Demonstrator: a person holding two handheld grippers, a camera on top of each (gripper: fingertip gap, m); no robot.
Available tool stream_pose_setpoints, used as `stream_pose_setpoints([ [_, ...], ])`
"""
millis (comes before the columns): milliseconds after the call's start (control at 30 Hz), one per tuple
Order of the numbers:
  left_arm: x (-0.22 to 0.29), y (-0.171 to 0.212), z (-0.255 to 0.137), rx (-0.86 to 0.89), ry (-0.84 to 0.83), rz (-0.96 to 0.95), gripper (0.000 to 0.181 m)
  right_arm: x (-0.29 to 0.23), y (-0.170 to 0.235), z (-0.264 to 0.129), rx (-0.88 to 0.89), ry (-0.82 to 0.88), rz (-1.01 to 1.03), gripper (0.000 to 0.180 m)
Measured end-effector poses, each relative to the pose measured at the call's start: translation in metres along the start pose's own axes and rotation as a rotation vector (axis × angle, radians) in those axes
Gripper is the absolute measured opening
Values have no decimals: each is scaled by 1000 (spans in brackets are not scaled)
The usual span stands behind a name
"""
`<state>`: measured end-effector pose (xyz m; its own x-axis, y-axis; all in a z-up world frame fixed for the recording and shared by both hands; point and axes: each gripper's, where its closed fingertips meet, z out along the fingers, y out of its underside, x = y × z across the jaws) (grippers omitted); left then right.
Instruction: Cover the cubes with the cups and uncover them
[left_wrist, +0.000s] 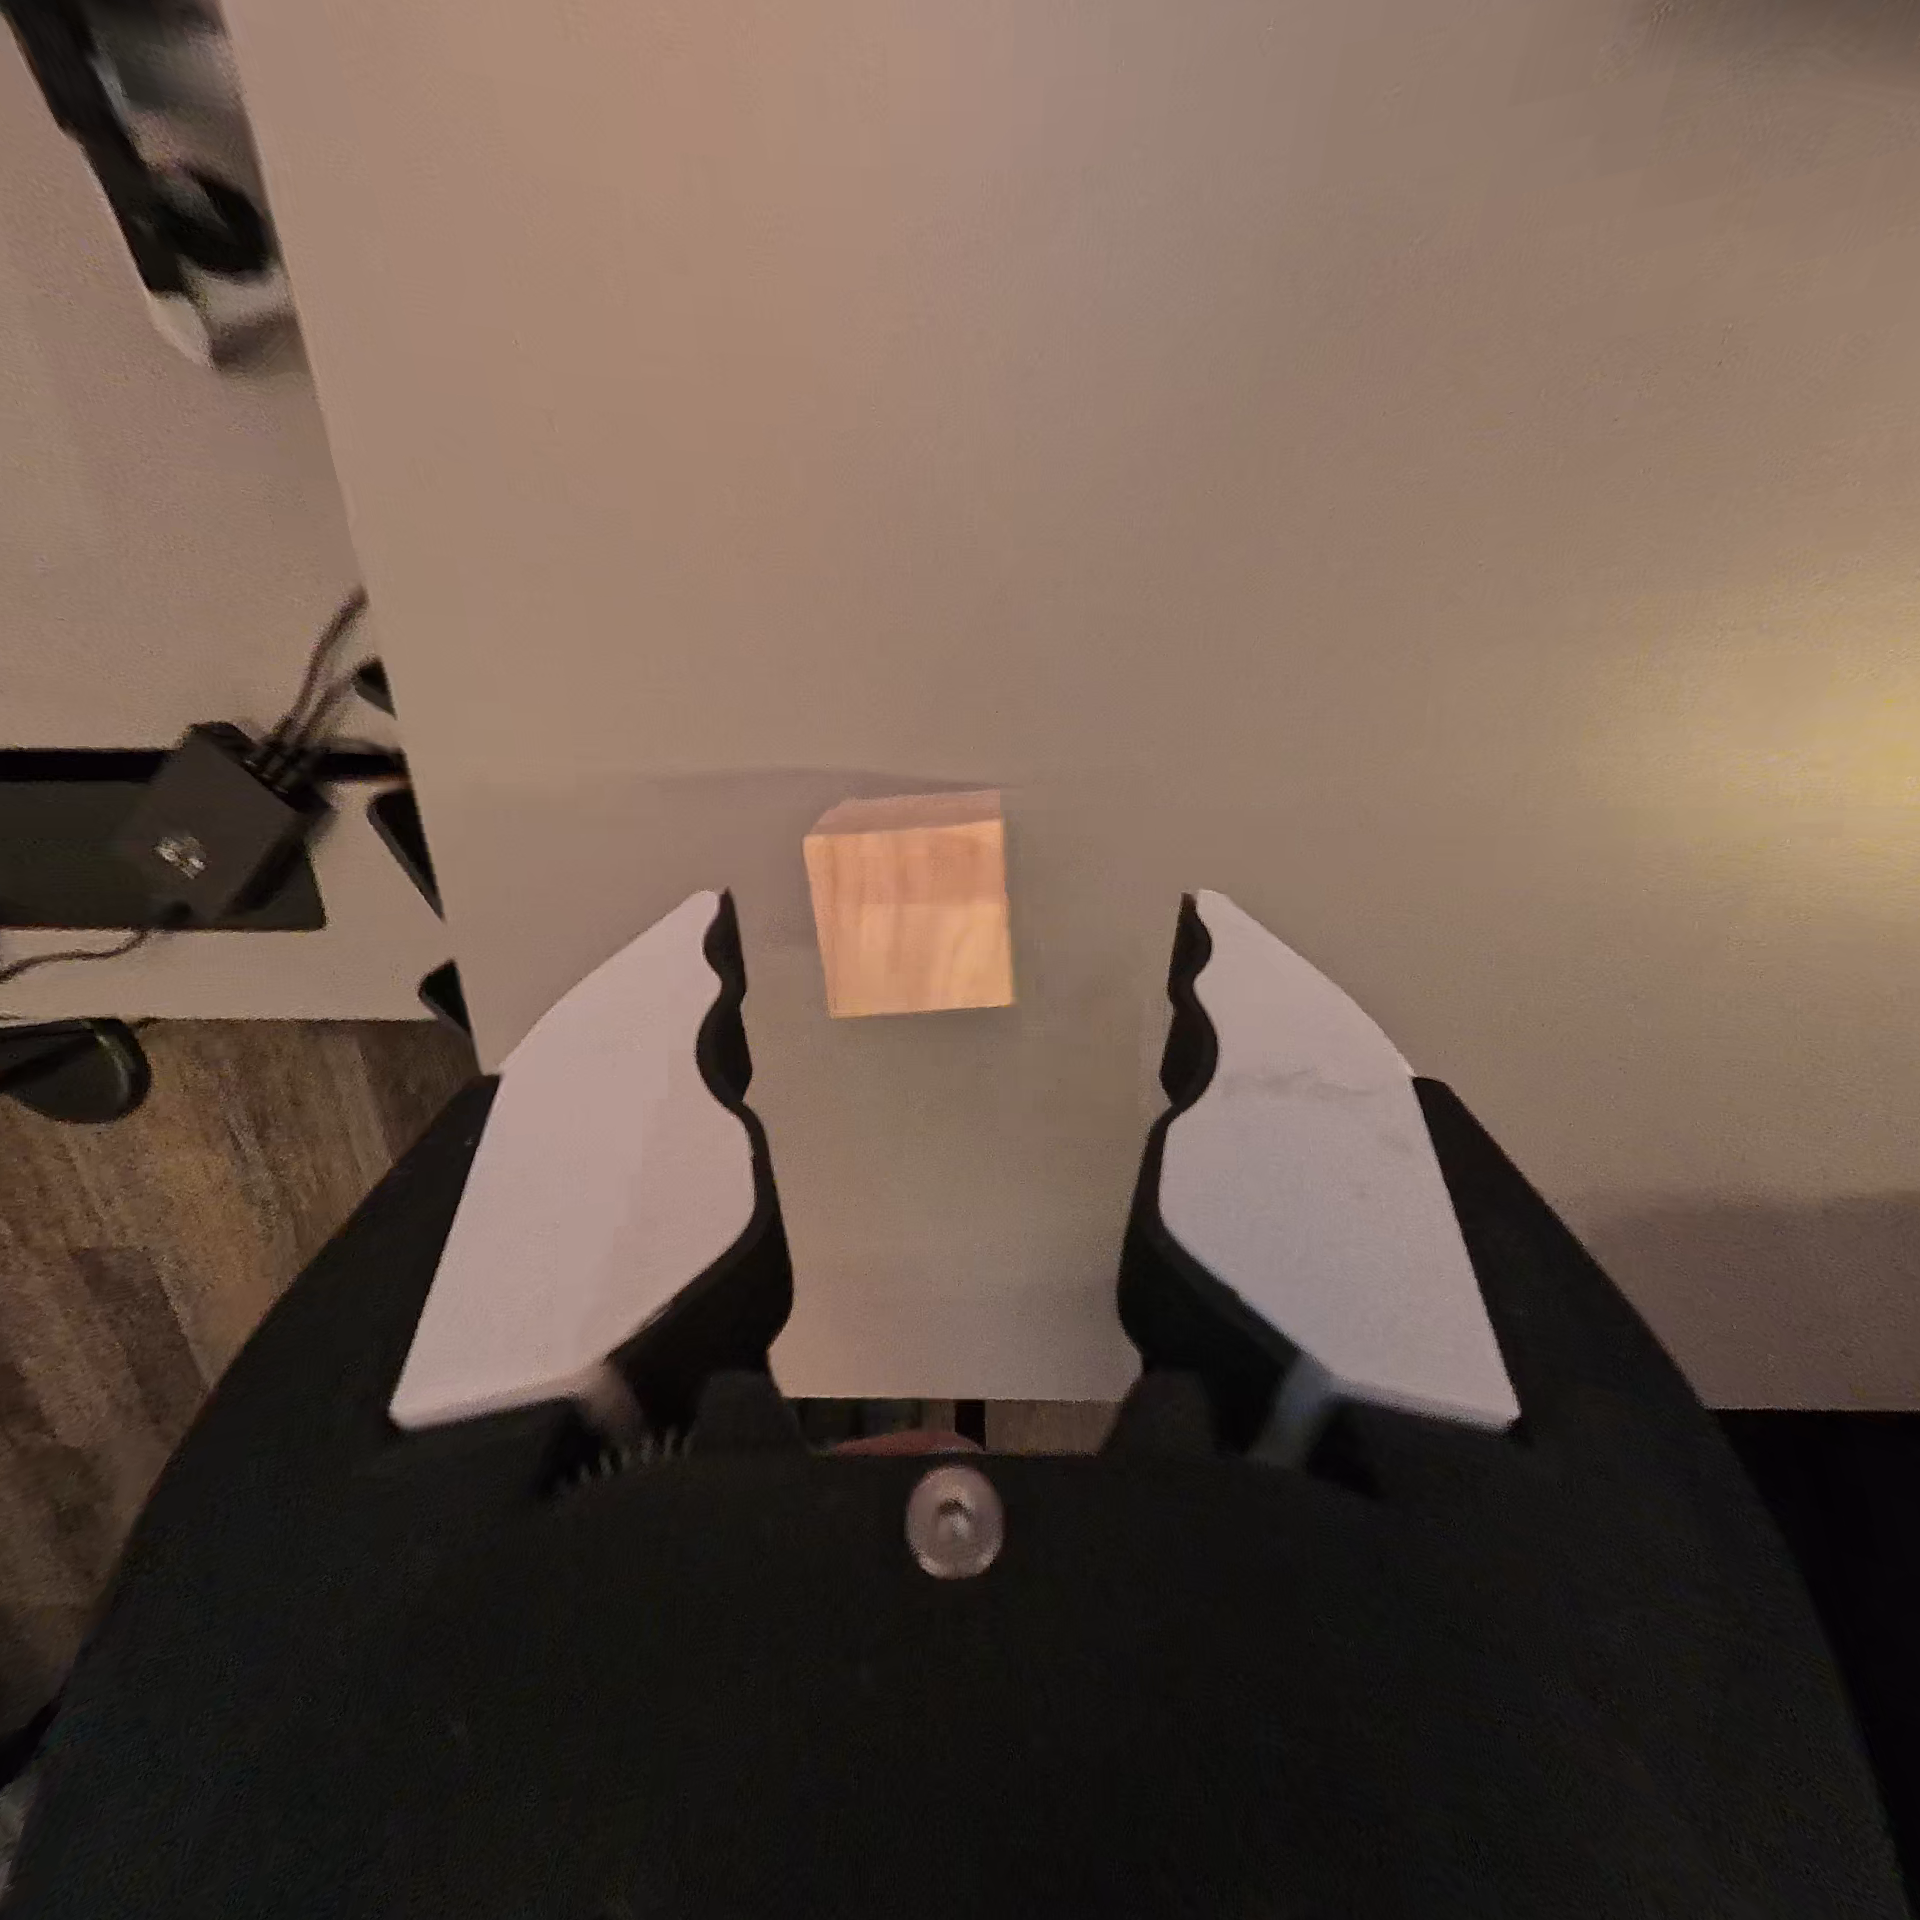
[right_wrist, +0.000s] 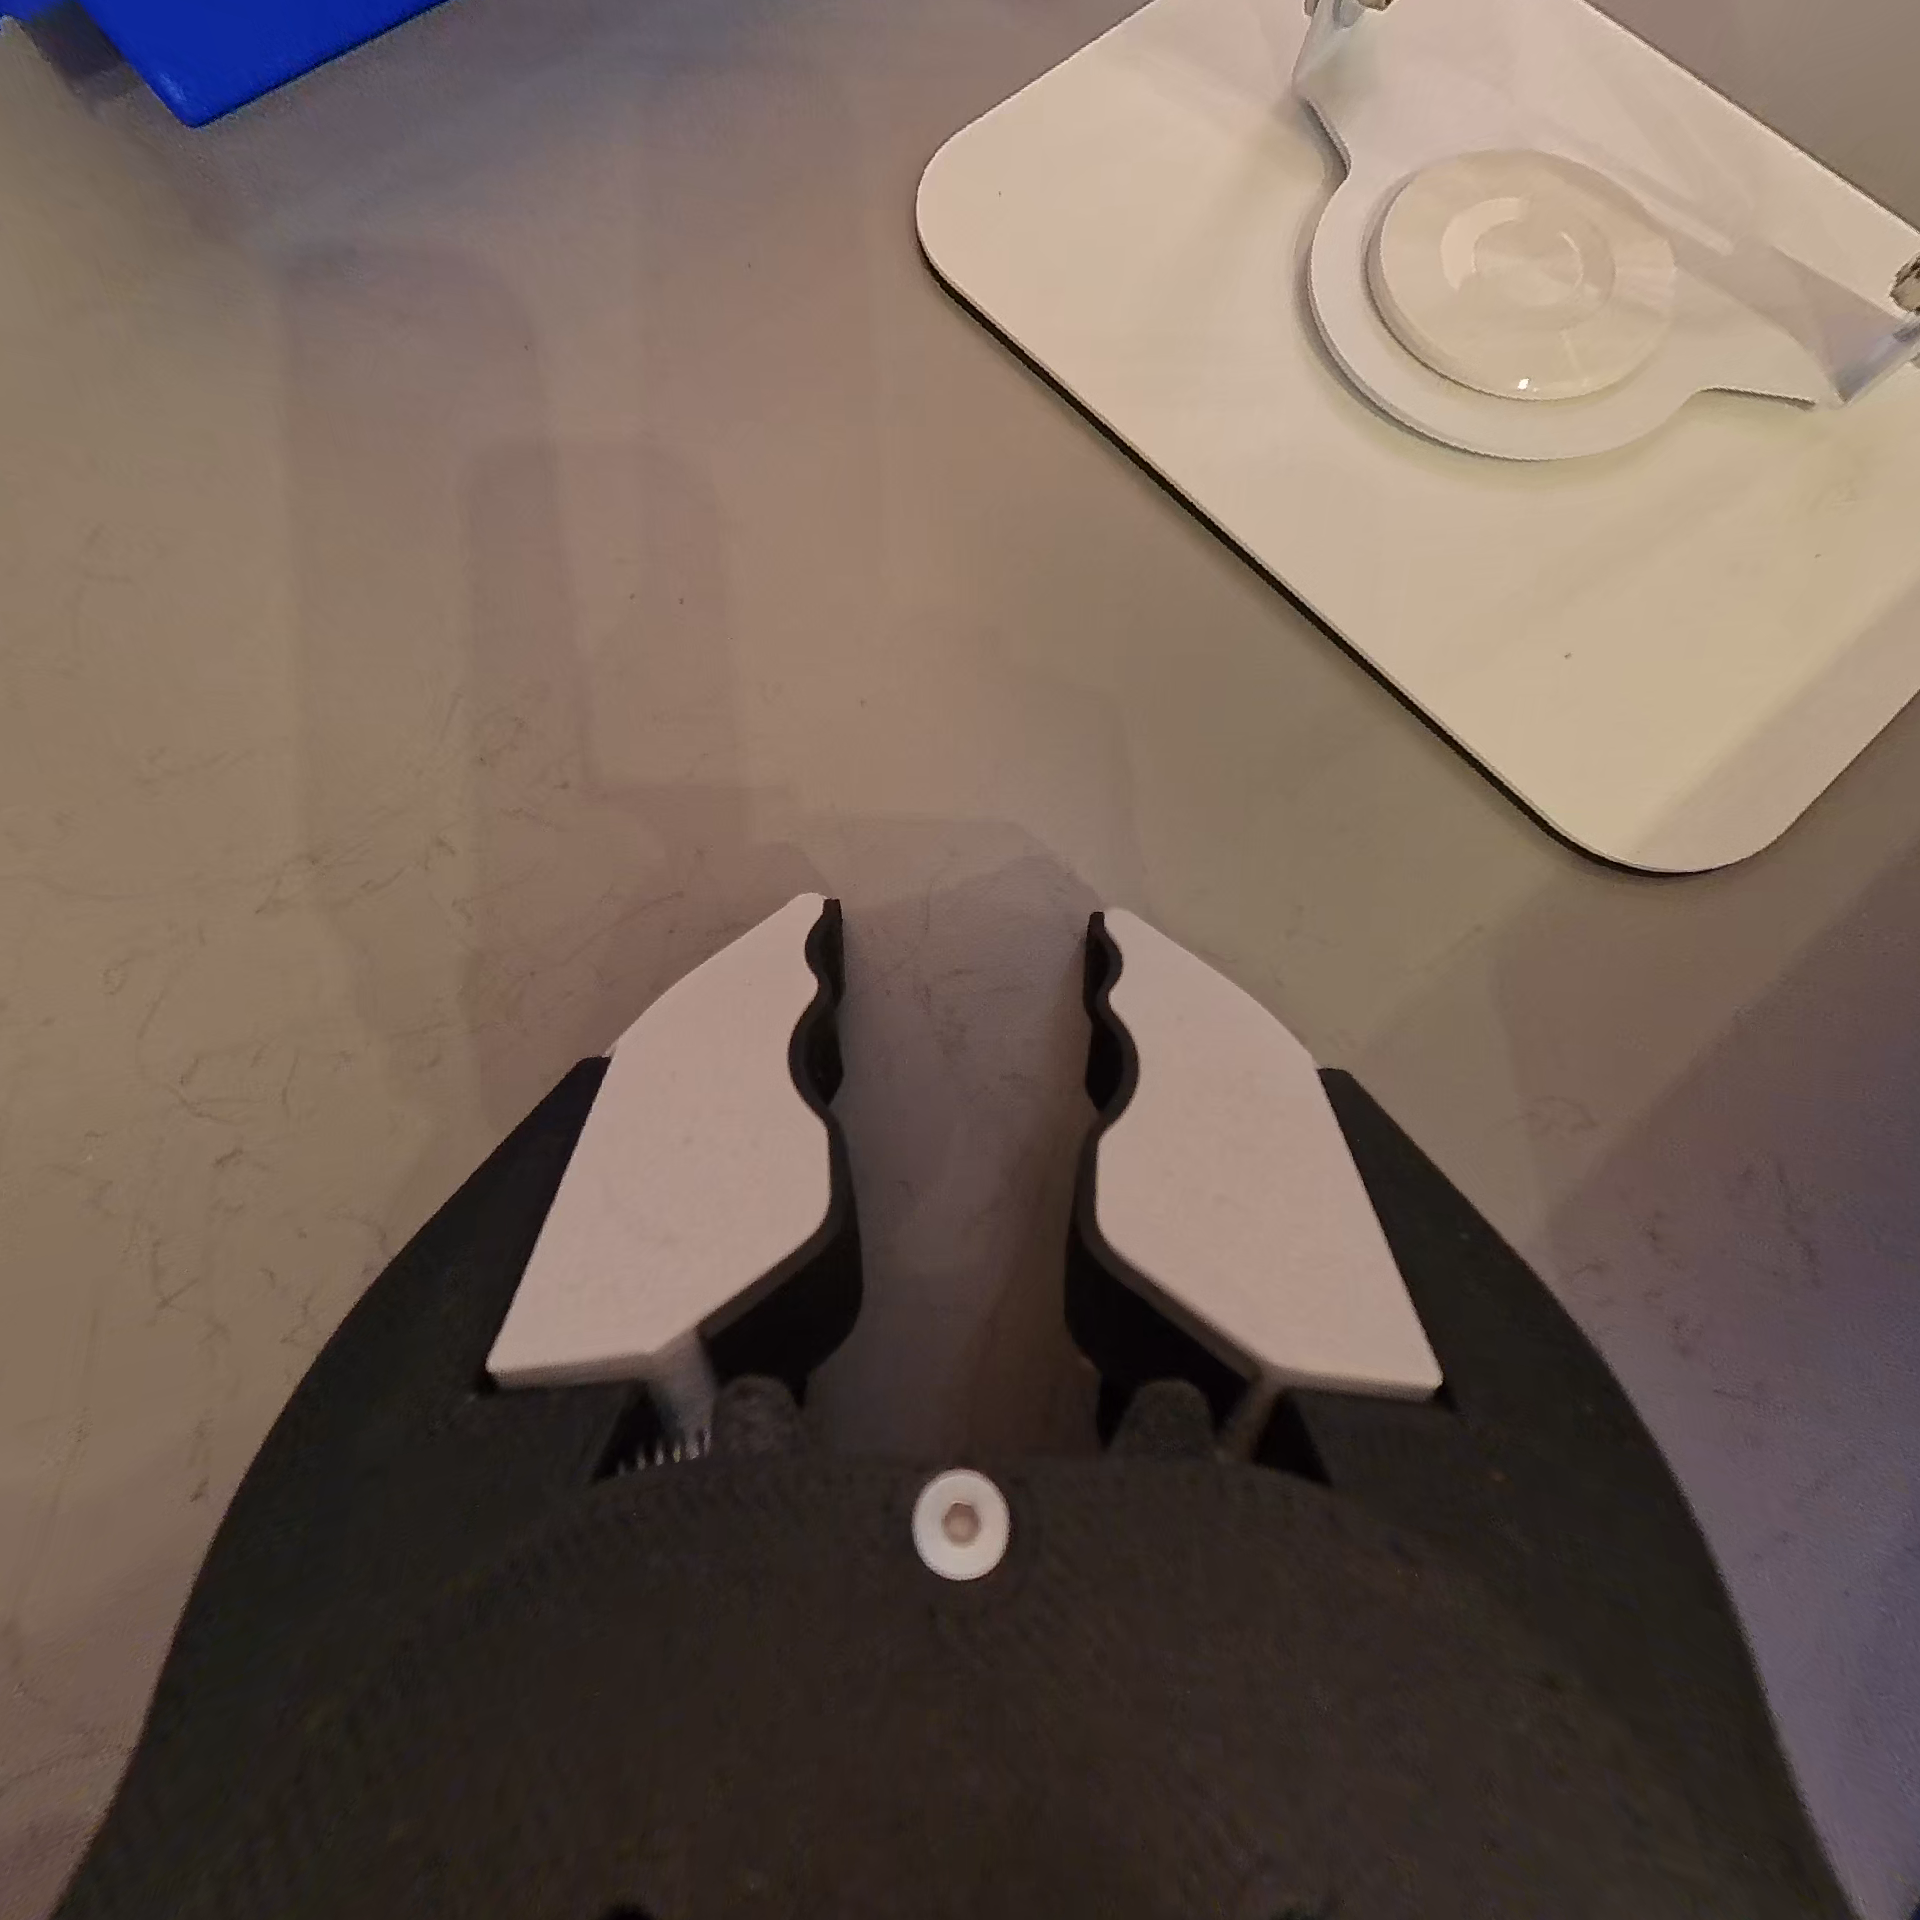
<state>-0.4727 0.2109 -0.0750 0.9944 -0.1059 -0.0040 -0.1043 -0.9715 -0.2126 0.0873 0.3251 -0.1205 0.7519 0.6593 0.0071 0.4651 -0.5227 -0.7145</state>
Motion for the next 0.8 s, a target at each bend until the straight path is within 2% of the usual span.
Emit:
stream_pose_setpoints([
  [67, 18, -23, -21, 56, 6, 39, 81, 0, 0, 0, 0, 0, 0, 45],
  [200, 90, -86, -46, 142, 51, 190, 78, 0, 0, 0, 0, 0, 0, 45],
  [300, 159, -131, -41, 184, 142, 280, 78, 0, 0, 0, 0, 0, 0, 45],
  [400, 205, -161, -18, 152, 137, 347, 79, 0, 0, 0, 0, 0, 0, 45],
  [533, 230, -182, 18, 67, 129, 351, 85, 0, 0, 0, 0, 0, 1, 45],
  [667, 230, -192, 42, -8, 113, 307, 80, 0, 0, 0, 0, 0, 0, 45],
  [800, 229, -195, 57, -88, 117, 272, 66, 0, 0, 0, 0, -1, 0, 44],
])
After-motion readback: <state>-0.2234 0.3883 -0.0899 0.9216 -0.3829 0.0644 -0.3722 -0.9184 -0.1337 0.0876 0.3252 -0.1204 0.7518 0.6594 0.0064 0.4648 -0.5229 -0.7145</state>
